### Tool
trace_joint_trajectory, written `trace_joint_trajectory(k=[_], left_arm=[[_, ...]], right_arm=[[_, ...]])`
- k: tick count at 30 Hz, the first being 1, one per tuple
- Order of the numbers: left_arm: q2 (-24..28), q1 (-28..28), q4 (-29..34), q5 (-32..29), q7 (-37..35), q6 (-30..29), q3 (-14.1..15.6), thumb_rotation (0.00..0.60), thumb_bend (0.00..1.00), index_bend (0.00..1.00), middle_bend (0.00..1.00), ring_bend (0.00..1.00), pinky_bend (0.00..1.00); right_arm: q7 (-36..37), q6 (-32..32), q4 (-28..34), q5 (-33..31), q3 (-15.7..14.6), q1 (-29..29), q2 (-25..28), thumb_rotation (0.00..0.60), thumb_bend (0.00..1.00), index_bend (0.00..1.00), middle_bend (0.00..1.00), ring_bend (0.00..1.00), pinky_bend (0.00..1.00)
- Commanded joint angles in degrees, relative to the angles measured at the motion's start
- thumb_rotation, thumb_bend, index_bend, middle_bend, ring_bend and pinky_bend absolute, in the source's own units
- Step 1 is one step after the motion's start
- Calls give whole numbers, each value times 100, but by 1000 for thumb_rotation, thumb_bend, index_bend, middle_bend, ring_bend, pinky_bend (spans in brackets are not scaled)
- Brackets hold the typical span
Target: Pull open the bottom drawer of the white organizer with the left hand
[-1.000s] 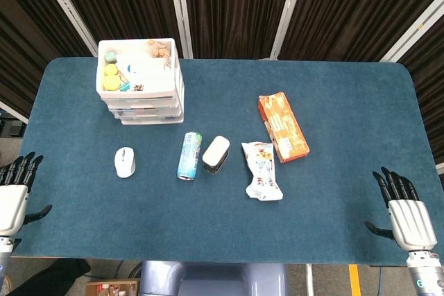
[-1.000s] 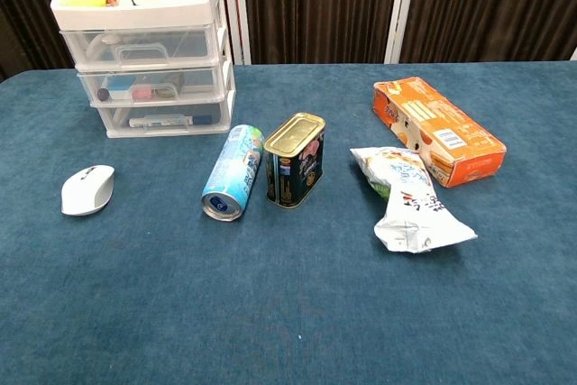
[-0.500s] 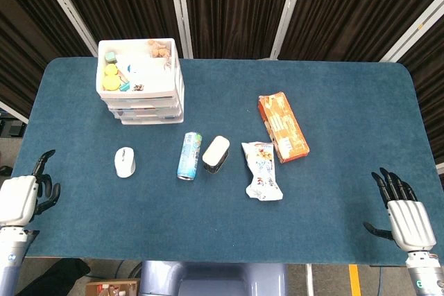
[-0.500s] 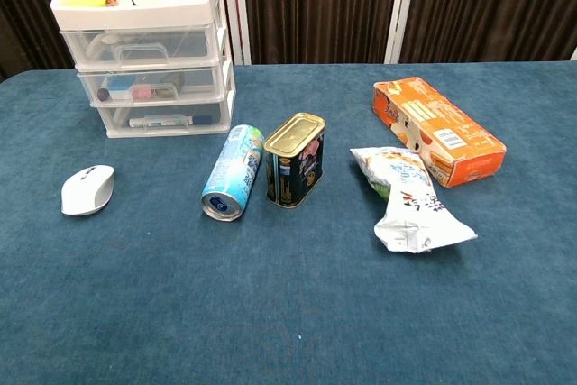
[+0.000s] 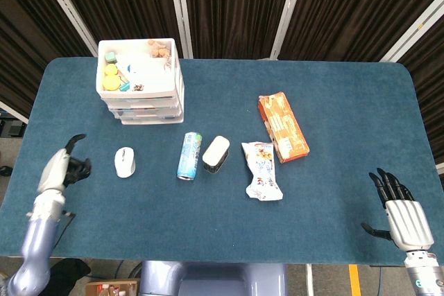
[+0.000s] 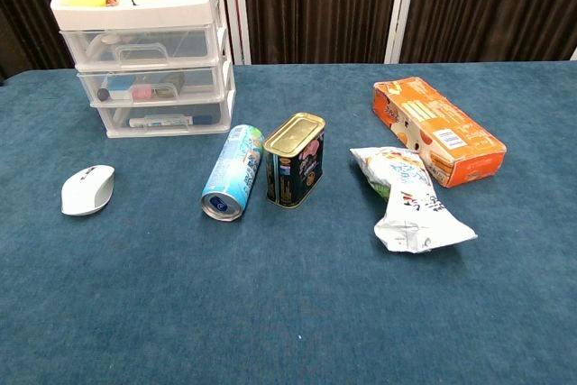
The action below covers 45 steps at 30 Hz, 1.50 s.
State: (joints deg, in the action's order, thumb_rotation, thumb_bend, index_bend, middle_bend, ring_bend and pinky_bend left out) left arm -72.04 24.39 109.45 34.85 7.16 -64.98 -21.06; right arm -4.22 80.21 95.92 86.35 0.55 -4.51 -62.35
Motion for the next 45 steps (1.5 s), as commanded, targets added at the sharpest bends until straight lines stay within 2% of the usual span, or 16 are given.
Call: trace_joint_trajectory(k=[1,6,9,17,28,45], left_arm=[[-358,589,-243,-795,319,299,-325,600,624,134,1000,1000,978],[-810,1170,-761,-1904,360,598,-596,600,633,138,1000,1000,994],[-1011,1452,-1053,-2345,469,609,-647,600,634,139,1000,1000,996],[-1481,1860,-1777,-2768,381,740,-813,600,633,139,1000,1000,997],[-1959,2265,-2604,-3191,473,954,-873,600,633,135,1000,1000,997],[-2368,2566,-3352,-3796,580,1280,-1066,600,633,134,1000,1000,997]], right_arm=[[25,-15,6,-1,-2,-7,9,600,75,0,0,0,188],[132,-95,19,-44,4,-38,28,600,74,0,0,0,191],[194,-150,36,-78,7,-59,49,600,74,0,0,0,191],[324,-211,55,-85,6,-92,72,600,74,0,0,0,194],[525,-357,62,-175,31,-163,118,600,75,0,0,0,195],[644,-360,99,-161,12,-167,168,600,75,0,0,0,199]])
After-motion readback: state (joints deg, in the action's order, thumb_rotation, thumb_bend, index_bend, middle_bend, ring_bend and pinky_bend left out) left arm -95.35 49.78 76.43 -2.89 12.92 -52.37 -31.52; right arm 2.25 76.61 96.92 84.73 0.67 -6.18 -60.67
